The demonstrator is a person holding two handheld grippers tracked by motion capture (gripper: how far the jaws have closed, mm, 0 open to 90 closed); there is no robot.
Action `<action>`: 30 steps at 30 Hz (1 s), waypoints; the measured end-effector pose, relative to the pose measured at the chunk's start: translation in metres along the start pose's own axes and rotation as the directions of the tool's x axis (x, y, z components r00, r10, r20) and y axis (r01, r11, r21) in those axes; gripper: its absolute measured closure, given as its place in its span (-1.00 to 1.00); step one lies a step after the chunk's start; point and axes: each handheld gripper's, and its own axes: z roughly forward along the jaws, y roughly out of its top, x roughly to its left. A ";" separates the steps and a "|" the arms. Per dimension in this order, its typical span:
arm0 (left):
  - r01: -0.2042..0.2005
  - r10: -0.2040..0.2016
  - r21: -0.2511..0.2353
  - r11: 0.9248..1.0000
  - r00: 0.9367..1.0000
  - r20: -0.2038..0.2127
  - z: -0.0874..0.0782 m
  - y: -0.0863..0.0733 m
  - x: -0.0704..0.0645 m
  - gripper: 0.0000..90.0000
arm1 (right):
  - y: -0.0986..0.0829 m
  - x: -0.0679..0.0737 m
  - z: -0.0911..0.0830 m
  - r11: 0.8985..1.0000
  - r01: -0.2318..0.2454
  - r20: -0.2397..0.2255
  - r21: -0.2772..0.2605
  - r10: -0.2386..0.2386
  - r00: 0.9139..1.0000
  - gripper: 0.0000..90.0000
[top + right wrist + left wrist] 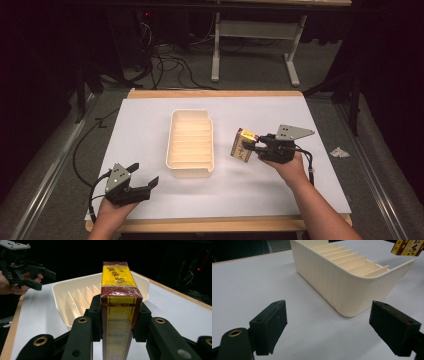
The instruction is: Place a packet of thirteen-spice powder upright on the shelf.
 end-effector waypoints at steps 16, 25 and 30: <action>0.008 -0.008 -0.016 1.000 1.000 0.004 -0.002 0.002 0.000 -0.66 | 0.014 0.014 0.027 1.000 0.016 -0.100 0.001 -0.016 0.995 0.52; 0.004 -0.004 -0.010 1.000 1.000 0.006 -0.003 0.003 0.001 -0.66 | 0.023 0.025 0.041 0.999 0.041 -0.155 -0.001 -0.041 0.987 0.53; 0.002 -0.002 -0.014 1.000 1.000 0.006 -0.004 0.004 0.002 -0.66 | 0.027 0.034 0.052 0.998 0.057 -0.179 0.008 -0.054 0.982 0.53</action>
